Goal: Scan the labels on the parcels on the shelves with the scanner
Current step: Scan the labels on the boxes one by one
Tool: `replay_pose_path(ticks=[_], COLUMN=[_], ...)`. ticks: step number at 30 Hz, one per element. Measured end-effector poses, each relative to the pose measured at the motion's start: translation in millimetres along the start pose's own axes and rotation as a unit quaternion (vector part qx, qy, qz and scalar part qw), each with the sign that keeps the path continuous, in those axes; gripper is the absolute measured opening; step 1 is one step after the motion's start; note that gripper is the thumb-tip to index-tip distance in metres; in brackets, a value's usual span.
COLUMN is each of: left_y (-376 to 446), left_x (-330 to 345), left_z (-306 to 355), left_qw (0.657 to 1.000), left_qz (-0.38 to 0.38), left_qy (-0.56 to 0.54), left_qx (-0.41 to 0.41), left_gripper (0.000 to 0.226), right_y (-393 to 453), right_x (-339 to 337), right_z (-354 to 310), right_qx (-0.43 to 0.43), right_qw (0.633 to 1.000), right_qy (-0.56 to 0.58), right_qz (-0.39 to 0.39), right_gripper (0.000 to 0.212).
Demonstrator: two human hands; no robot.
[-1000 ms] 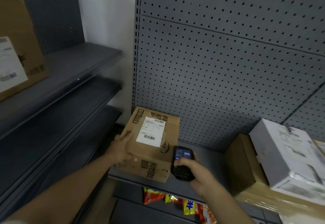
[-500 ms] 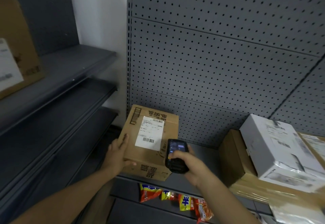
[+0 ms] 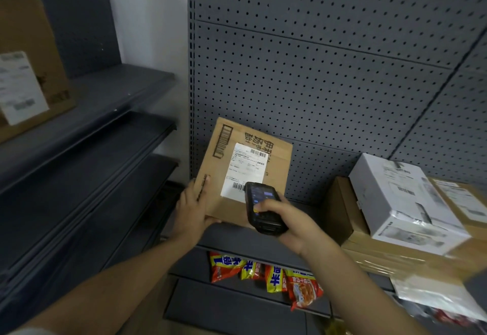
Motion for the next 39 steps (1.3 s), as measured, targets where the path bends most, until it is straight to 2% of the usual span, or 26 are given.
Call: replay_pose_path(ticks=[7,13,18,23,33,39], left_y=[-10.2,-13.4,-16.3,-12.4,-9.0,-6.0], left_x=[-2.5,-4.5,-3.8,-3.6,-1.3,4.9], left_z=[20.2,25.9,28.4,28.9,24.6,22.5], left_qw=[0.999,0.999,0.998,0.998,0.998,0.998], left_qz=[0.038,0.046,0.051,0.052,0.049,0.034], left_qy=[-0.032,-0.012,-0.02,-0.028,-0.046,-0.046], left_qx=[0.004,0.009,0.01,0.005,0.009,0.0], left_gripper=[0.117,0.118,0.115,0.116,0.117,0.116], right_y=[-25.3,-34.7,-39.9,-38.7,-40.5,-35.7], right_x=[5.4,7.8,8.7,6.2,7.8,5.5], right_z=[1.7,-1.4,-0.4,1.9,1.7,3.4], right_qx=[0.001,-0.005,-0.001,-0.001,-0.005,-0.021], right_qw=[0.999,0.999,0.999,0.999,0.997,0.998], right_qy=[0.016,0.028,0.017,0.025,0.045,0.038], right_qz=[-0.043,-0.041,-0.035,-0.034,-0.058,-0.039], right_gripper=[0.047,0.057,0.057,0.074,0.056,0.07])
Point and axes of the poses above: each hand's wrist, its own y-axis towards the middle knuckle, its own x-axis out of the palm, z = x × y, the point moved 3 cm from there along y, towards the middle knuckle, and after that the axes turned 1 degree about -x, right-handed, at the moved point
